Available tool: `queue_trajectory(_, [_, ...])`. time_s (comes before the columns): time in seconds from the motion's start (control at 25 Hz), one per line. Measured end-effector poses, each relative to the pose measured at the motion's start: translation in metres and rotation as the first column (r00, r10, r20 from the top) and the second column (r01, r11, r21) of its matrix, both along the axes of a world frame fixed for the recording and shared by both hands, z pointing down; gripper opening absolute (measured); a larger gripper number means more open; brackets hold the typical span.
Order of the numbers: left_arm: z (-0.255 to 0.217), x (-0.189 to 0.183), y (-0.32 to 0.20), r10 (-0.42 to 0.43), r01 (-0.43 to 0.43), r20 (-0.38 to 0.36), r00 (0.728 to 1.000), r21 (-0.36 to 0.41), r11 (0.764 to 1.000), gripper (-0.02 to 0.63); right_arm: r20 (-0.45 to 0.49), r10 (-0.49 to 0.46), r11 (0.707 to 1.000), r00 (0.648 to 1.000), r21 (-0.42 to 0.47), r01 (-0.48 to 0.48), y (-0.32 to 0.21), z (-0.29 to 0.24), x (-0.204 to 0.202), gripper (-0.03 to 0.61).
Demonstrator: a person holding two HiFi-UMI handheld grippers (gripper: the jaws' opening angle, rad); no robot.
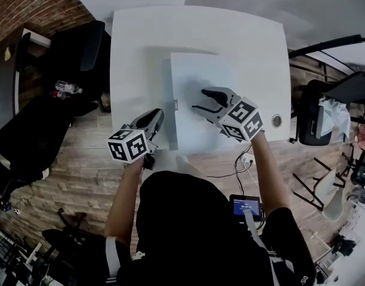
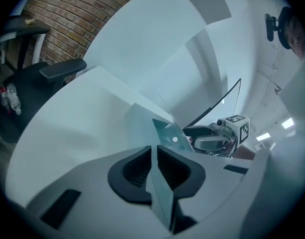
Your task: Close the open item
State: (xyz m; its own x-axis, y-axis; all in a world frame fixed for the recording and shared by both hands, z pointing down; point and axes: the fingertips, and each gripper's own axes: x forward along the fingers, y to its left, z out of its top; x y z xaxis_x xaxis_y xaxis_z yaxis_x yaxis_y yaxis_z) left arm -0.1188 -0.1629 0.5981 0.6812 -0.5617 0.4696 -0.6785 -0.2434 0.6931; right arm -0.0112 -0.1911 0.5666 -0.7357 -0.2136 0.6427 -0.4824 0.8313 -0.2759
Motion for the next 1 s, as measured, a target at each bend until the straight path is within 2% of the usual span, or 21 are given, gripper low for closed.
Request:
queue_trajectory(0.12, [0.002, 0.001, -0.001, 0.014, -0.014, -0.018, 1.0, -0.011, 1.0, 0.091, -0.003, -0.004, 1.0, 1.0, -0.005, 0.004, 0.0, 0.003, -0.003, 0.25])
queue_trajectory(0.36, [0.005, 0.003, -0.005, 0.019, -0.021, -0.047, 0.999, -0.034, 0.999, 0.134, -0.008, -0.005, 1.0, 1.0, -0.011, 0.005, 0.0, 0.01, -0.005, 0.25])
queue_trajectory(0.48, [0.009, 0.003, -0.006, 0.019, -0.021, -0.038, 0.999, -0.041, 0.999, 0.158, -0.018, -0.013, 1.0, 1.0, -0.013, 0.012, 0.001, 0.014, -0.006, 0.25])
queue_trajectory(0.72, [0.012, 0.006, -0.01, 0.018, -0.023, -0.087, 0.996, -0.065, 0.998, 0.189, -0.035, -0.03, 0.999, 0.999, -0.013, 0.03, 0.001, 0.02, -0.01, 0.25])
queue_trajectory(1.0, [0.01, 0.009, -0.016, 0.012, -0.022, -0.116, 0.993, -0.078, 0.997, 0.195, -0.021, -0.022, 1.0, 1.0, -0.018, 0.022, -0.002, 0.021, -0.009, 0.25])
